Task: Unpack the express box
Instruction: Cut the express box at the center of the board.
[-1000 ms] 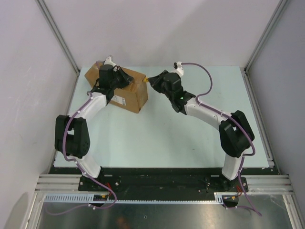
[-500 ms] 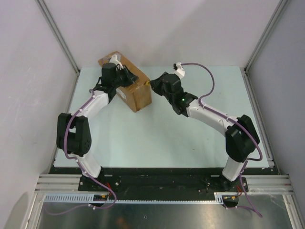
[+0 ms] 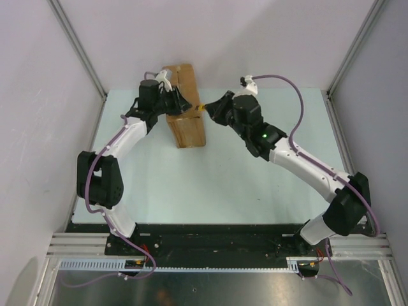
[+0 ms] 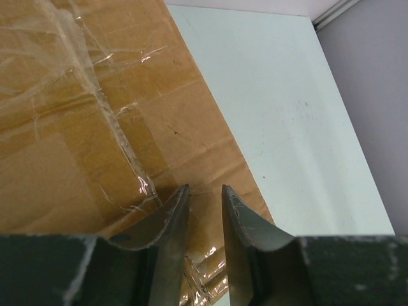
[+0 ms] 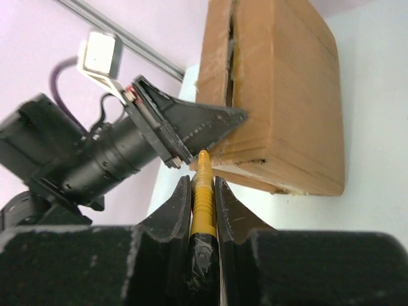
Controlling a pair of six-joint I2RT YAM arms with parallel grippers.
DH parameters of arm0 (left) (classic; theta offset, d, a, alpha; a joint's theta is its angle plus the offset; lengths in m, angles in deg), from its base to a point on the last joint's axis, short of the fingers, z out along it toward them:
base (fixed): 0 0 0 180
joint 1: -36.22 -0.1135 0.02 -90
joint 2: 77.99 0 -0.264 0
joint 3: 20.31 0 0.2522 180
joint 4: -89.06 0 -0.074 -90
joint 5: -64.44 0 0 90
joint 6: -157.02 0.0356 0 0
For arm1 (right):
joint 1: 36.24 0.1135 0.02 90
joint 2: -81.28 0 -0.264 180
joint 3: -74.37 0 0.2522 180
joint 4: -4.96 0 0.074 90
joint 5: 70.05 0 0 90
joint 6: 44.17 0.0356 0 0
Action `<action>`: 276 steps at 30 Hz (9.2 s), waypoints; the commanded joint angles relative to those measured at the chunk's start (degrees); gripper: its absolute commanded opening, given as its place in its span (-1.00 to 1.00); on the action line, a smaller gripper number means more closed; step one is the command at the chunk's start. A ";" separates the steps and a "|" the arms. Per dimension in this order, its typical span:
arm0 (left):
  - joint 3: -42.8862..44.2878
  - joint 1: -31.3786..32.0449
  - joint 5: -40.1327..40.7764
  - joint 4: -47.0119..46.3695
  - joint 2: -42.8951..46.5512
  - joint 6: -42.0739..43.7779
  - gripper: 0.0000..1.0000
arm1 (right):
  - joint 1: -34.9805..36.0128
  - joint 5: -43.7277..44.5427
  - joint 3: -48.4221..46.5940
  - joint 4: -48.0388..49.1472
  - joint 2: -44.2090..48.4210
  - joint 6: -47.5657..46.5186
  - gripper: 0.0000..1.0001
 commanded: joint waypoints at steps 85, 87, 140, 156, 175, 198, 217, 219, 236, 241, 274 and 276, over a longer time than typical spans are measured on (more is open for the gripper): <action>13.11 -5.54 -21.53 14.51 -20.14 14.32 -0.61 | 1.47 -40.74 0.84 8.85 -8.72 -109.20 -1.00; 13.11 -5.63 -21.79 14.69 -20.14 14.40 -0.61 | 1.56 -40.82 0.84 9.03 -8.98 -109.03 -1.00; 6.35 -6.50 -20.73 22.07 -24.18 31.63 -0.74 | -10.48 -33.71 9.27 19.13 -11.44 -129.77 -1.00; 8.02 -6.50 -21.97 24.88 -26.55 32.07 -0.77 | -15.05 -32.82 9.36 16.50 -10.92 -133.20 -1.00; 9.33 -6.50 -22.50 26.46 -27.96 32.42 -0.81 | -17.86 -32.65 11.03 16.32 -7.32 -134.69 -1.00; 10.74 -6.50 -25.30 26.55 -24.45 29.26 -0.73 | -17.77 -43.00 8.85 12.37 1.03 -114.01 -1.00; 34.29 -3.34 -27.15 25.59 -11.10 21.61 0.19 | -22.95 -42.99 -3.64 8.95 7.45 -49.55 -1.00; 35.00 -3.34 -28.46 25.50 -9.86 21.96 0.26 | -24.27 -46.61 -4.26 6.14 8.33 -44.18 -1.00; 35.00 -2.90 -46.03 23.39 -0.36 25.83 0.68 | -22.79 -64.63 -3.12 -6.53 10.80 -38.54 -1.00; 34.04 -2.03 -59.04 23.48 -0.54 28.99 0.76 | -22.70 -69.29 -3.38 -7.93 9.83 -37.31 -1.00; 23.66 6.15 -61.17 23.39 0.96 32.34 -0.17 | -17.95 -71.94 -4.44 -6.00 5.08 -34.67 -1.00; 25.24 6.15 -60.73 23.39 0.78 31.55 -0.18 | -17.78 -71.67 -4.35 -6.79 4.99 -35.28 -1.00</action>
